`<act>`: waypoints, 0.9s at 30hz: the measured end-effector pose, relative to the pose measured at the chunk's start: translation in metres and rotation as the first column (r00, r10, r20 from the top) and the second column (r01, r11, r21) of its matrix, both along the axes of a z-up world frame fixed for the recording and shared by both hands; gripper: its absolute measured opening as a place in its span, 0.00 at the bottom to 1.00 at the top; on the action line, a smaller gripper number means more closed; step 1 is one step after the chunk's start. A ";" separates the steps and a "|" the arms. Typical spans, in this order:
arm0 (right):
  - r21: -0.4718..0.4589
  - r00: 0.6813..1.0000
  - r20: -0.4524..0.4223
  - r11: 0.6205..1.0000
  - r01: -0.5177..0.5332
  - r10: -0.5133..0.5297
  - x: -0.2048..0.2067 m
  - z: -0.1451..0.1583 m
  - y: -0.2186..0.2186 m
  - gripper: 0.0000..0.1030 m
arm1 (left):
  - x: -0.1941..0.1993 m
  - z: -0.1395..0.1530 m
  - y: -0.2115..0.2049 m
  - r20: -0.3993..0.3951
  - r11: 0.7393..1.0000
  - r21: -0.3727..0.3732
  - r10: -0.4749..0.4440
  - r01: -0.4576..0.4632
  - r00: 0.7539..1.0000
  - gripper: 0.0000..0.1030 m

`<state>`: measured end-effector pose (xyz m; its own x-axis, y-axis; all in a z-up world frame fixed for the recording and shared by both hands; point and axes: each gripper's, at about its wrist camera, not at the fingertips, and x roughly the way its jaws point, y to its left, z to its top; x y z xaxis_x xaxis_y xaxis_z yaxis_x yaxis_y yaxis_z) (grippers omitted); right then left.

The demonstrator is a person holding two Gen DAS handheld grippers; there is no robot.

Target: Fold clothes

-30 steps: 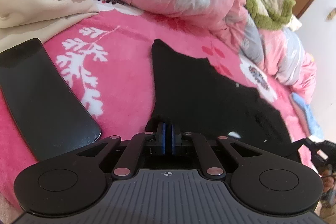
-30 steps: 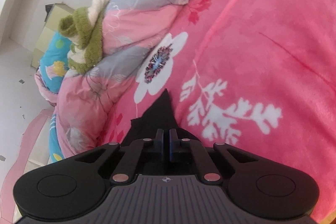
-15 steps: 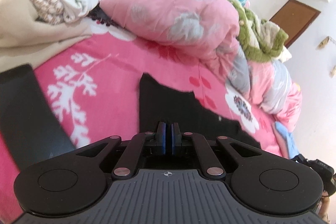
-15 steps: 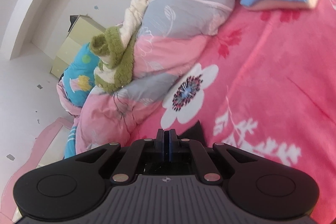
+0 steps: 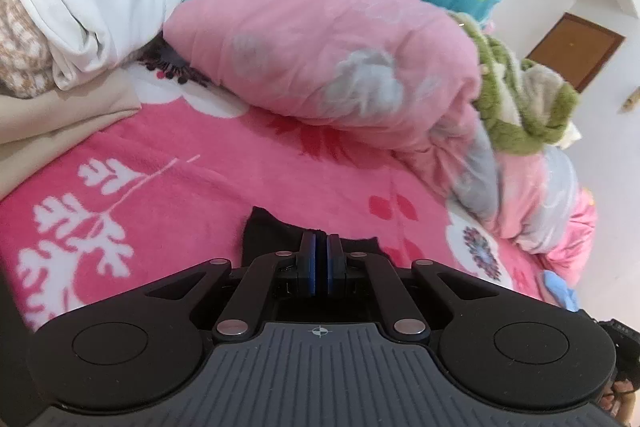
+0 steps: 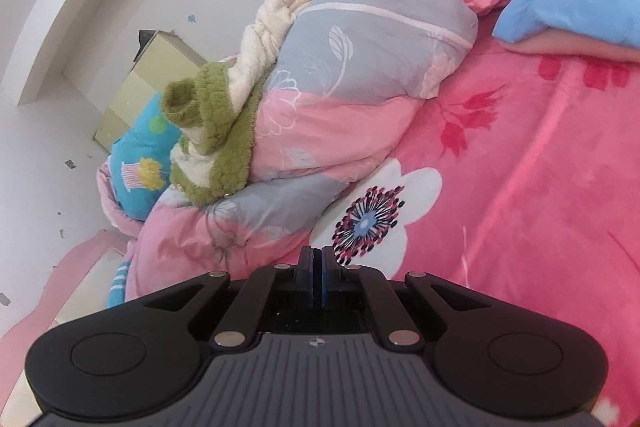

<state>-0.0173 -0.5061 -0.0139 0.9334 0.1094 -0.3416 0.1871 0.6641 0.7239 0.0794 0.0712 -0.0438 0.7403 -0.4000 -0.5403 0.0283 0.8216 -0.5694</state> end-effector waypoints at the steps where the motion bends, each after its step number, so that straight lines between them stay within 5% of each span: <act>1: -0.001 1.000 -0.006 1.000 0.000 0.000 0.005 -0.004 -0.001 0.03 | 0.004 -0.003 -0.001 -0.007 1.000 0.003 0.005 -0.005 1.000 0.03; 22: 0.075 0.994 -0.107 0.997 -0.004 0.012 0.061 -0.073 -0.016 0.03 | 0.062 -0.030 -0.008 -0.119 0.995 0.086 0.061 -0.051 0.991 0.04; 27: 0.106 0.991 -0.130 0.994 0.011 0.003 0.069 -0.088 -0.023 0.01 | 0.075 -0.034 -0.005 -0.160 0.995 0.069 0.088 -0.078 0.983 0.11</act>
